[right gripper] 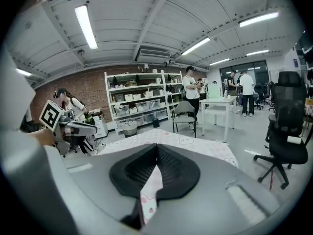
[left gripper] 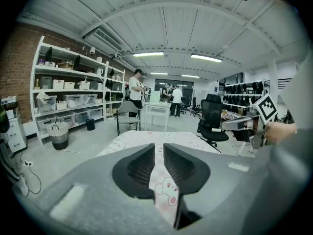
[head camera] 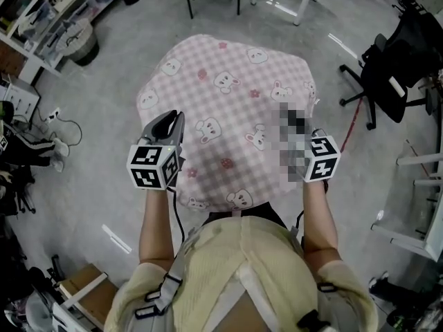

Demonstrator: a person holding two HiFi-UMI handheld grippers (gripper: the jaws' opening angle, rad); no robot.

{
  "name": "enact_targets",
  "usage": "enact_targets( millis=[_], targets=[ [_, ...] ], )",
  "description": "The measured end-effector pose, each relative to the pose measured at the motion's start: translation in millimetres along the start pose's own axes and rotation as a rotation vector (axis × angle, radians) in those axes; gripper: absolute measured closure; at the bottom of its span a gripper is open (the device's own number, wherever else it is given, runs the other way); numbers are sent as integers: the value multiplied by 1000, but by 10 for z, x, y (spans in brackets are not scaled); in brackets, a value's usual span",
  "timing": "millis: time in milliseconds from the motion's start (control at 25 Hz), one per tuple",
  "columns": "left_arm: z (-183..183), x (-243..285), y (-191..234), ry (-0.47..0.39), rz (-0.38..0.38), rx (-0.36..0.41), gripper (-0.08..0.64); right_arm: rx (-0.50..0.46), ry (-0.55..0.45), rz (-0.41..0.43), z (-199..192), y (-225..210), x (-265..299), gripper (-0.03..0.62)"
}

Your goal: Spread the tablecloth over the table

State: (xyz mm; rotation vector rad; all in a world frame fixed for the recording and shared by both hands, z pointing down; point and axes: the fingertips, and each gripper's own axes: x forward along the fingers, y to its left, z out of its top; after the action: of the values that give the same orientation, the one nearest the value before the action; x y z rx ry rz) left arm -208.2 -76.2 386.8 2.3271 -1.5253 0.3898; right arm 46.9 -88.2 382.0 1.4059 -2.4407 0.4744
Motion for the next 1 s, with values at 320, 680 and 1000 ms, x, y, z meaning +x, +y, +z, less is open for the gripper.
enact_targets(
  millis=[320, 680, 1000],
  targets=[
    [-252, -119, -35, 34, -7, -23, 512, -14, 32, -19, -172, 166, -57, 589],
    [-403, -196, -38, 49, -16, -42, 514, 16, 61, -24, -342, 271, -60, 588],
    [-487, -220, -13, 60, -24, -57, 514, 0, 82, -7, -384, 427, -25, 589]
  ],
)
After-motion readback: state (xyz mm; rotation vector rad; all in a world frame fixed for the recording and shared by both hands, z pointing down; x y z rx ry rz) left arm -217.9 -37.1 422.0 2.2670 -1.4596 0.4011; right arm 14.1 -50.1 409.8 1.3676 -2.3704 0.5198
